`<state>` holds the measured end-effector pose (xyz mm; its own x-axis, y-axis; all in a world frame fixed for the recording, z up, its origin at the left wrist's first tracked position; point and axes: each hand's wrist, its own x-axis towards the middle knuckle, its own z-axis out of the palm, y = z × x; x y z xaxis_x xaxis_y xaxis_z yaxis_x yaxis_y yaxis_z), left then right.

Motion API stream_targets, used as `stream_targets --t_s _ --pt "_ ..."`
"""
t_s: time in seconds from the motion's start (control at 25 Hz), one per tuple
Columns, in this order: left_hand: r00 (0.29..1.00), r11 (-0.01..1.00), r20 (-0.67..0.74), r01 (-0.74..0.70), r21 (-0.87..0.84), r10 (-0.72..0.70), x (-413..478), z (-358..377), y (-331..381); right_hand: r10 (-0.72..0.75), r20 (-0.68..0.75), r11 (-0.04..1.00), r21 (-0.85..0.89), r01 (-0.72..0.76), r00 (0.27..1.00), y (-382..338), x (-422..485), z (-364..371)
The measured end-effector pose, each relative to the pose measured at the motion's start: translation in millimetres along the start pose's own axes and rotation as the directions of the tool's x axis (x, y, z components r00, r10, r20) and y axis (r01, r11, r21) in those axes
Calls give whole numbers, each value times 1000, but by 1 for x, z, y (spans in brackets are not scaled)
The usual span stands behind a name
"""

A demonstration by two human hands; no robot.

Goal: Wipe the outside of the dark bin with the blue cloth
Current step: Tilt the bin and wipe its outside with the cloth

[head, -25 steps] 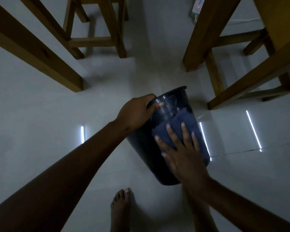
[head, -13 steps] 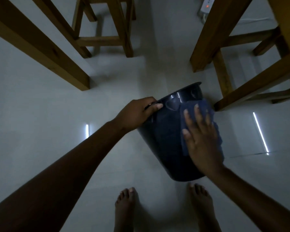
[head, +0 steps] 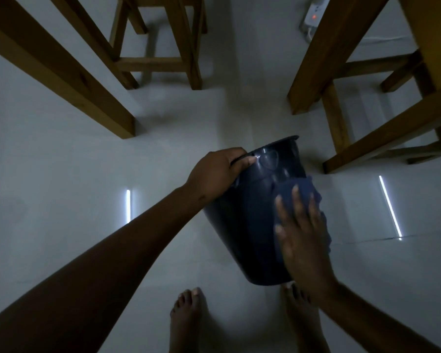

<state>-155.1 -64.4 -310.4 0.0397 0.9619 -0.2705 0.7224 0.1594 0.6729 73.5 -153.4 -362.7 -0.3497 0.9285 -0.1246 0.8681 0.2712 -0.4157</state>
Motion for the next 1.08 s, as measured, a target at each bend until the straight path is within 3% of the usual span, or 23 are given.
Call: stream_targets --t_s 0.08,0.16,0.2,0.28,0.36,0.4,0.48,0.56,0.64,0.72,0.8,0.84,0.88,0.96,1.0,1.08 --pt "1000 1000 -2 -1 -1 1 -1 1 -2 -279 80 934 -207 290 957 -17 -24 13" --pt "1000 1000 2 -22 6 22 1 0 1 -411 80 868 -269 417 908 -17 -2 12" --pt "1000 999 4 -30 14 30 3 -1 3 -362 57 902 -233 365 931 -14 16 5" --pt "999 999 7 -33 9 33 5 -3 6 -72 -14 997 23 73 997 1 35 -10" --pt "1000 1000 1 -6 0 6 2 0 5 63 -2 995 79 -63 998 7 17 -8" --pt "1000 1000 -9 6 4 -6 1 1 3 -5 -1 1000 -23 5 1000 1 0 0" --pt "1000 1000 -24 12 -1 -12 0 2 -3 -280 100 928 -226 296 955 -17 -25 14" --pt "1000 1000 -20 0 -22 0 1 1 -3 -415 151 849 -290 442 897 -22 -13 16" --pt "1000 1000 -10 -26 -14 26 1 0 -1 -353 54 905 -234 355 934 -19 17 6" --pt "1000 1000 6 -25 -16 26 -2 -2 -2 -112 -13 992 52 112 994 -2 41 -6" --pt "1000 1000 0 -12 -25 12 -8 -3 -9 158 80 894 411 -177 984 18 47 -12" --pt "1000 1000 -8 -3 -18 3 -10 -3 -13 219 128 844 472 -254 967 23 40 -13" --pt "1000 1000 -13 5 -9 -5 -12 -3 -17 222 154 852 449 -268 963 23 26 -12" --pt "1000 1000 -21 11 2 -11 -12 -4 -21 121 128 961 234 -148 984 7 -10 -2" --pt "1000 1000 -26 9 4 -9 -11 -4 -21 8 95 993 117 -19 995 -4 -23 6" --pt "1000 1000 -21 -3 0 3 -10 -5 -21 -236 134 961 -112 251 963 -21 -21 12"
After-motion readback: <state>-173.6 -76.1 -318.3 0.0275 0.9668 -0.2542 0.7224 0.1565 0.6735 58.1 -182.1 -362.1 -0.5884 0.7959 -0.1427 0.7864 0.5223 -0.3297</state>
